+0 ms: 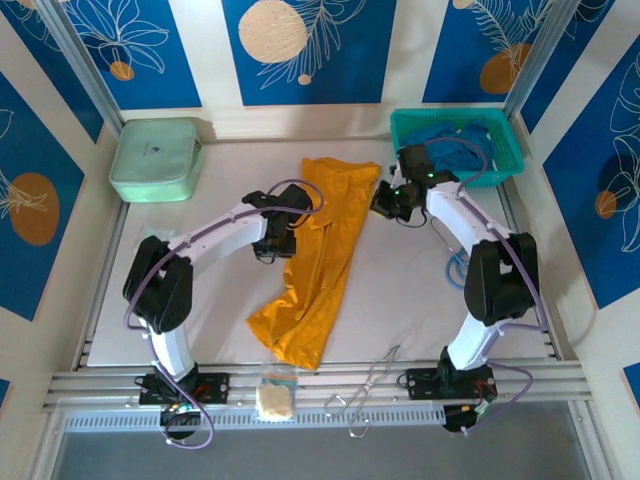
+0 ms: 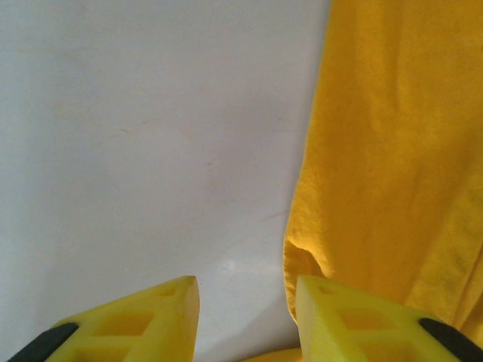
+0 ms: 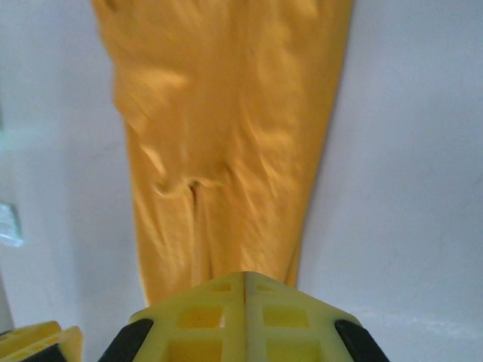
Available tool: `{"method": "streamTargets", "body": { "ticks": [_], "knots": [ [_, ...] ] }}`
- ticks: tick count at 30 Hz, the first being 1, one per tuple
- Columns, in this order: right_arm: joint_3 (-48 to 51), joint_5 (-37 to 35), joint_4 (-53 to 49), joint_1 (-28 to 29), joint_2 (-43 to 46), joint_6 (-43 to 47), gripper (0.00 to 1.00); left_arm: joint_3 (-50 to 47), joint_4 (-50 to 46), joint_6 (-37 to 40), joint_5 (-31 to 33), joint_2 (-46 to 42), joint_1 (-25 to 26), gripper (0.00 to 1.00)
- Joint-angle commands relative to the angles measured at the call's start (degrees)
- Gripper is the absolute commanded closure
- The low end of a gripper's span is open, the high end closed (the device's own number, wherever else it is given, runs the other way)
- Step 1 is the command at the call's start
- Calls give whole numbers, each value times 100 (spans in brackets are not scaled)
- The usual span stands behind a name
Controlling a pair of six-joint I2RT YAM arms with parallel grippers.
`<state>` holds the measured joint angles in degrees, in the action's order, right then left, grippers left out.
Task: Fold and stack the t-shirts
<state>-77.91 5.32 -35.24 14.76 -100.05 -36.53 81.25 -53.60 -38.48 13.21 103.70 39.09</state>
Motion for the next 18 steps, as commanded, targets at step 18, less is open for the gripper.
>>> {"method": "streamTargets", "body": {
  "ticks": [18],
  "knots": [
    [-2447, -732, -562, 519, -3036, -706, 100, -3328, 1157, -1223, -934, -1409, 835, 73]
  ]
}}
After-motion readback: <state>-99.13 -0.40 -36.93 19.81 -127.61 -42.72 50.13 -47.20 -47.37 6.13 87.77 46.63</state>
